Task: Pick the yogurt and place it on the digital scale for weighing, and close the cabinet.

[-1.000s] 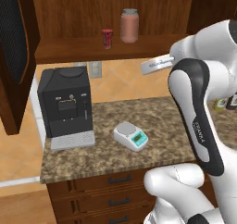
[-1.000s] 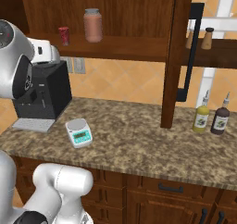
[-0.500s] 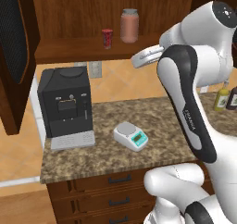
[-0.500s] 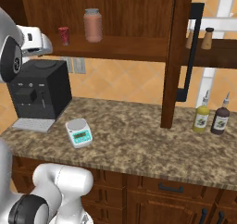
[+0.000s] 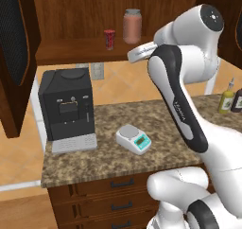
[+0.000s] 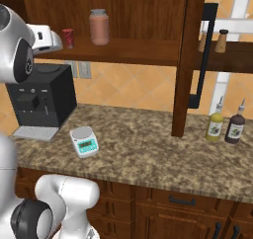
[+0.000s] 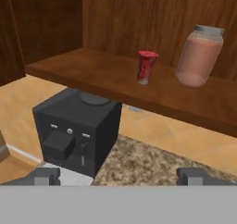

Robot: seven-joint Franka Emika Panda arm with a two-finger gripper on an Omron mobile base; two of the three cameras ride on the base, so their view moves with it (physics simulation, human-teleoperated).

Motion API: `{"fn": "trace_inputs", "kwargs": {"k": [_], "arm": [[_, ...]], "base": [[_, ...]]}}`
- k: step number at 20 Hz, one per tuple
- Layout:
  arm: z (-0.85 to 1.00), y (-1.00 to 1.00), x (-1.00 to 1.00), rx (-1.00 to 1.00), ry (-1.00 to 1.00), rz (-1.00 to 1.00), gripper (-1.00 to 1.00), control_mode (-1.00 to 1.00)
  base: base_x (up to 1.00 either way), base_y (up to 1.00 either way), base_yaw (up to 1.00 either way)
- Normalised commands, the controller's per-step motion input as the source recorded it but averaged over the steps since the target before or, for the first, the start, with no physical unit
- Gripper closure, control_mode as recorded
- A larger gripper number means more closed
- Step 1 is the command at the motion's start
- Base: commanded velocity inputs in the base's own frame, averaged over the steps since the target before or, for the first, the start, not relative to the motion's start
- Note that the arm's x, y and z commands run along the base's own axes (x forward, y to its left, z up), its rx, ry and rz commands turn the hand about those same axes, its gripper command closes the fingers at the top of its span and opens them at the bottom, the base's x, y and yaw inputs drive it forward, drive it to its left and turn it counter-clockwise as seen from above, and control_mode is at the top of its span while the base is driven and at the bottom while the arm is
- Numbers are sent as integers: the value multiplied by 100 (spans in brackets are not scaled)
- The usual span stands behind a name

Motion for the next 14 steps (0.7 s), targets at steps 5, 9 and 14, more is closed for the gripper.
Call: {"fn": "trace_inputs", "kwargs": {"k": [5,9,14], "arm": [[0,0,62,2,0,0,-100,-100],[0,0,64,1,0,0,-100,-100],[11,5,43,0,-2,0,-100,-100]], "base": [[0,0,0],[0,0,0],[0,0,0]]}}
